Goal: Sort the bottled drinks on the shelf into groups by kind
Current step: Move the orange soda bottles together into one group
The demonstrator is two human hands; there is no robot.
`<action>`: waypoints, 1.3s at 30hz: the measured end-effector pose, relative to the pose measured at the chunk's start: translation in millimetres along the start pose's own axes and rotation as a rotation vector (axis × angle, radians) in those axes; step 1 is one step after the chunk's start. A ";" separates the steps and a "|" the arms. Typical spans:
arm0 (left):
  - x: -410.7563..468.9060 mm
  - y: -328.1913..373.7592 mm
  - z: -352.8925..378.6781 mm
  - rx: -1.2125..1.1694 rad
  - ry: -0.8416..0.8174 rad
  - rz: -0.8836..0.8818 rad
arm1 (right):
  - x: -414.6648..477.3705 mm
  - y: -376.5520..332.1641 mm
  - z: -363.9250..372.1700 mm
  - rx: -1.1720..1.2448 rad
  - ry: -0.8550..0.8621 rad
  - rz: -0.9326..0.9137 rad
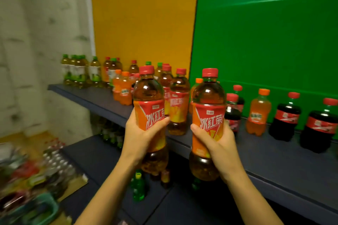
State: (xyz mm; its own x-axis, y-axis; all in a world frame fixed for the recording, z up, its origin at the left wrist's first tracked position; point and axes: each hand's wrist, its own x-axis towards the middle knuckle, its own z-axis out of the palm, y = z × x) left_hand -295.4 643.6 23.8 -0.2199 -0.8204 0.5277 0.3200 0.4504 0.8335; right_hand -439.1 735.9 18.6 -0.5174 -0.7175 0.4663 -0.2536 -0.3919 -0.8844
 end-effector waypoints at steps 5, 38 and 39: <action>18.9 -7.9 -69.6 0.117 0.103 0.012 | 17.8 16.6 63.7 0.041 -0.088 0.015; 303.0 -139.0 -334.6 0.246 -0.001 0.028 | 217.5 139.6 406.4 -0.041 0.103 -0.040; 316.2 -145.8 -333.6 0.247 -0.016 0.031 | 225.7 143.3 410.6 -0.059 0.122 -0.049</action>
State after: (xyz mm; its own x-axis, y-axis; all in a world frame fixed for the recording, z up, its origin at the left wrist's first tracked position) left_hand -104.1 201.0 14.6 -0.2286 -0.8004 0.5541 0.0919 0.5489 0.8308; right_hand -256.7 281.4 5.7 -0.5979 -0.6215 0.5062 -0.3268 -0.3877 -0.8619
